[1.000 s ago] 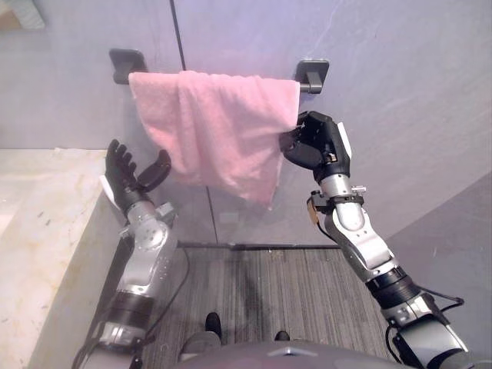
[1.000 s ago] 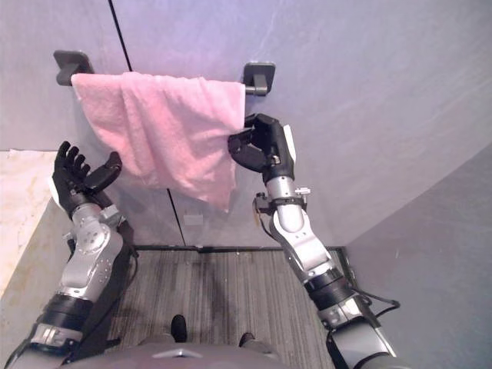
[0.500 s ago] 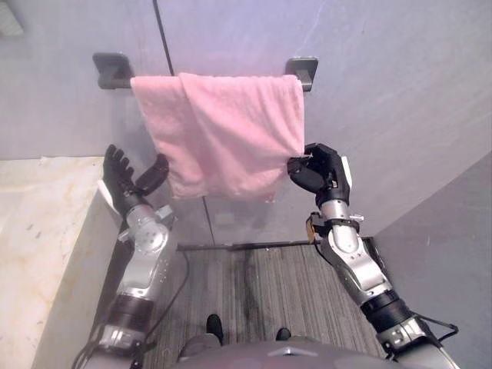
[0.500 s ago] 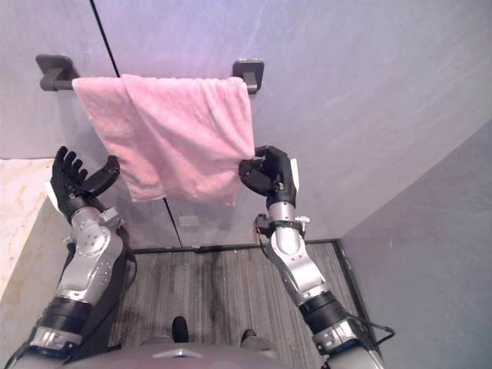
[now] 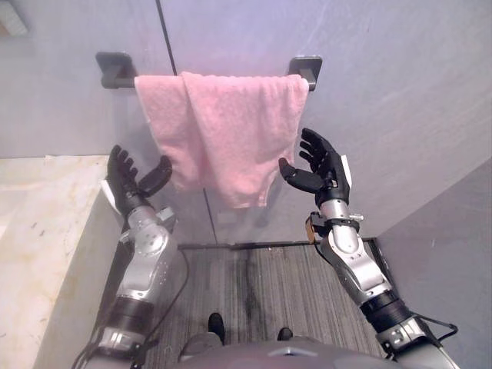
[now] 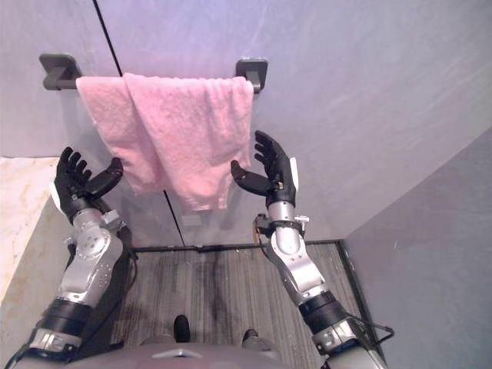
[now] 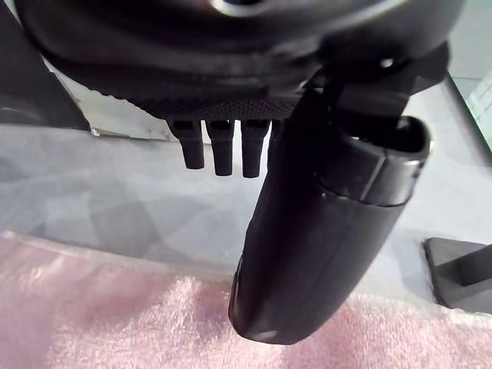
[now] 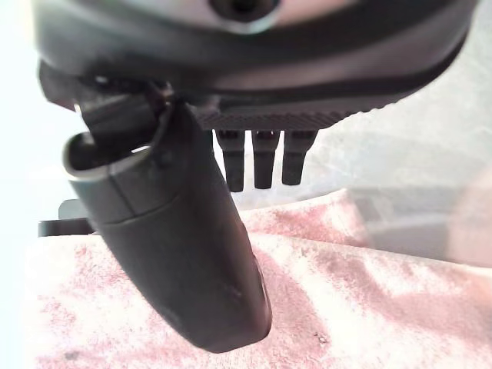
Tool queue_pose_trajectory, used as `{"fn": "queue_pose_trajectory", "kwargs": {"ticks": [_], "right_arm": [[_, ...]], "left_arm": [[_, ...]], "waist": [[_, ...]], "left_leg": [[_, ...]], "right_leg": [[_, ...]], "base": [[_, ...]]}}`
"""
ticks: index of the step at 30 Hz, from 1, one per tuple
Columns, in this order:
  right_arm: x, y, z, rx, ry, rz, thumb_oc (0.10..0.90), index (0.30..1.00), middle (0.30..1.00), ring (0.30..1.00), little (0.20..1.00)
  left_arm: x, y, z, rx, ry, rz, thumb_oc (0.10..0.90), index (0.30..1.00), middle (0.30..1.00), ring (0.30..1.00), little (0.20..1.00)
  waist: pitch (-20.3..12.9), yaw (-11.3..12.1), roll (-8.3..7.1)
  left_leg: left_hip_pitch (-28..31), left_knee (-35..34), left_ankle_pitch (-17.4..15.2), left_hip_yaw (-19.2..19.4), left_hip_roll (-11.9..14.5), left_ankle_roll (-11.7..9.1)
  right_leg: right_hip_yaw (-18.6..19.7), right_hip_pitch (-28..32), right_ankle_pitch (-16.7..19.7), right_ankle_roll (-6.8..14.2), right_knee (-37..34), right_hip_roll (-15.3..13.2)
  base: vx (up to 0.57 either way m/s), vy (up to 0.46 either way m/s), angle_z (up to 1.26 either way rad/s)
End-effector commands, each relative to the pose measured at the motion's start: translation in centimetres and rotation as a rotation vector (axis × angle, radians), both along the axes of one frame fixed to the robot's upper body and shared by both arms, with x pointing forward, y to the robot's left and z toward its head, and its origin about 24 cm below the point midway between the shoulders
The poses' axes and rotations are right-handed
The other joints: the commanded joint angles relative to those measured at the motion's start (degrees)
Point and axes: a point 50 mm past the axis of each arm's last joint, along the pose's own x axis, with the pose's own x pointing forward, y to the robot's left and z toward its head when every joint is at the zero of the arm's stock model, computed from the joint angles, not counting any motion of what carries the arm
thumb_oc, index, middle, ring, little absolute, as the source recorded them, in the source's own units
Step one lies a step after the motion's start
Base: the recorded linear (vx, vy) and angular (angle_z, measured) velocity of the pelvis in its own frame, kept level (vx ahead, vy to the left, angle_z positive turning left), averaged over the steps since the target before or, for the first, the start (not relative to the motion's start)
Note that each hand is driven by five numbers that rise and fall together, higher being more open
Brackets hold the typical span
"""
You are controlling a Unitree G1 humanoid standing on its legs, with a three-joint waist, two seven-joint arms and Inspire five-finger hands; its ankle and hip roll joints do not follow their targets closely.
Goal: Organize the bathroom.
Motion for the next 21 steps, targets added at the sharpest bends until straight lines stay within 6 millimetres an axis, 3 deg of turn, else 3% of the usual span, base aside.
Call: {"fn": "queue_pose_trajectory", "kwargs": {"ticks": [1,10,11,12,13,14,15,17,18,21], "right_arm": [[0.9,0.3,5.9,0.028,-0.318,0.051,0.8,0.9,0.9,0.9,0.9],[0.9,0.5,5.6,0.005,-0.312,0.084,0.8,0.9,0.9,0.9,0.9],[0.9,0.5,5.6,0.002,-0.309,0.09,0.8,0.9,0.9,0.9,0.9],[0.9,0.5,5.6,0.002,-0.309,0.09,0.8,0.9,0.9,0.9,0.9],[0.9,0.6,5.4,0.001,-0.305,0.095,0.8,0.9,0.9,0.9,0.9],[0.9,0.7,5.4,-0.004,-0.3,0.105,0.8,0.9,0.9,0.9,0.9],[1.0,0.7,5.4,-0.004,-0.3,0.105,0.8,0.9,0.9,0.9,0.9],[0.9,0.8,5.2,-0.007,-0.294,0.116,0.8,0.9,0.9,0.9,0.9],[0.9,0.8,5.2,-0.009,-0.292,0.12,0.8,0.9,0.9,0.9,0.9],[0.9,1.0,4.9,-0.015,-0.282,0.135,0.8,0.9,0.9,0.9,0.9]], "left_arm": [[1.5,-1.1,4.4,0.158,-0.207,-0.171,0.8,0.9,0.9,0.9,0.9],[2.2,-0.3,5.7,0.27,-0.233,-0.196,0.8,0.9,0.9,0.9,0.9],[2.3,-0.1,5.9,0.285,-0.238,-0.197,0.762,0.844,0.844,0.844,0.844],[2.3,-0.1,5.9,0.285,-0.238,-0.197,0.762,0.844,0.844,0.844,0.844],[2.4,0.0,6.1,0.301,-0.241,-0.195,0.715,0.773,0.773,0.773,0.773],[2.6,0.3,6.5,0.327,-0.246,-0.188,0.588,0.582,0.582,0.582,0.582],[2.7,0.3,6.5,0.329,-0.246,-0.188,0.588,0.582,0.582,0.582,0.582],[2.9,0.8,7.0,0.36,-0.25,-0.173,0.431,0.347,0.347,0.347,0.347],[2.9,0.9,7.1,0.372,-0.251,-0.166,0.4,0.3,0.3,0.3,0.3],[3.1,1.5,7.5,0.389,-0.257,-0.161,0.4,0.3,0.3,0.3,0.3]], "waist": [[-3.3,0.7,1.79],[-3.6,-0.1,2.52],[-3.7,-0.3,2.6],[-3.7,-0.3,2.6],[-3.8,-0.4,2.68],[-3.9,-0.5,2.8],[-3.9,-0.5,2.8],[-4.1,-0.7,2.89],[-4.2,-0.8,2.94],[-4.3,-1.0,3.12]], "left_leg": [[4.9,-0.1,-6.7,3.4,-2.3,2.6],[5.3,-0.1,-6.7,3.9,-2.4,2.7],[5.3,-0.1,-6.7,3.9,-2.4,2.7],[5.3,-0.1,-6.7,3.9,-2.4,2.7],[5.3,-0.1,-6.6,4.0,-2.4,2.7],[5.3,-0.1,-6.6,4.0,-2.4,2.7],[5.3,-0.1,-6.6,4.0,-2.4,2.7],[5.4,-0.1,-6.6,4.2,-2.5,2.7],[5.4,-0.1,-6.6,4.2,-2.5,2.7],[5.5,-0.1,-6.7,4.2,-2.5,2.7]], "right_leg": [[-1.1,-3.6,-5.2,2.8,9.9,1.6],[-0.6,-3.9,-4.9,3.0,10.2,1.6],[-0.5,-4.0,-4.9,3.1,10.3,1.6],[-0.5,-4.0,-4.9,3.1,10.3,1.6],[-0.5,-4.0,-4.9,3.1,10.3,1.6],[-0.3,-4.0,-4.9,3.1,10.3,1.6],[-0.3,-4.0,-4.9,3.1,10.3,1.6],[-0.2,-4.0,-4.9,3.1,10.3,1.6],[-0.1,-4.0,-5.0,3.1,10.3,1.6],[0.1,-4.1,-5.1,3.2,10.5,1.6]], "base": [[0.0,0.0,0.0],[0.0,0.004,-0.01],[0.01,0.015,-0.04],[0.02,0.018,-0.04],[0.0,0.0,0.0],[0.02,0.022,-0.04],[0.02,0.018,-0.05],[0.02,0.014,-0.1],[0.02,0.021,-0.08],[0.0,0.0,0.0]]}}
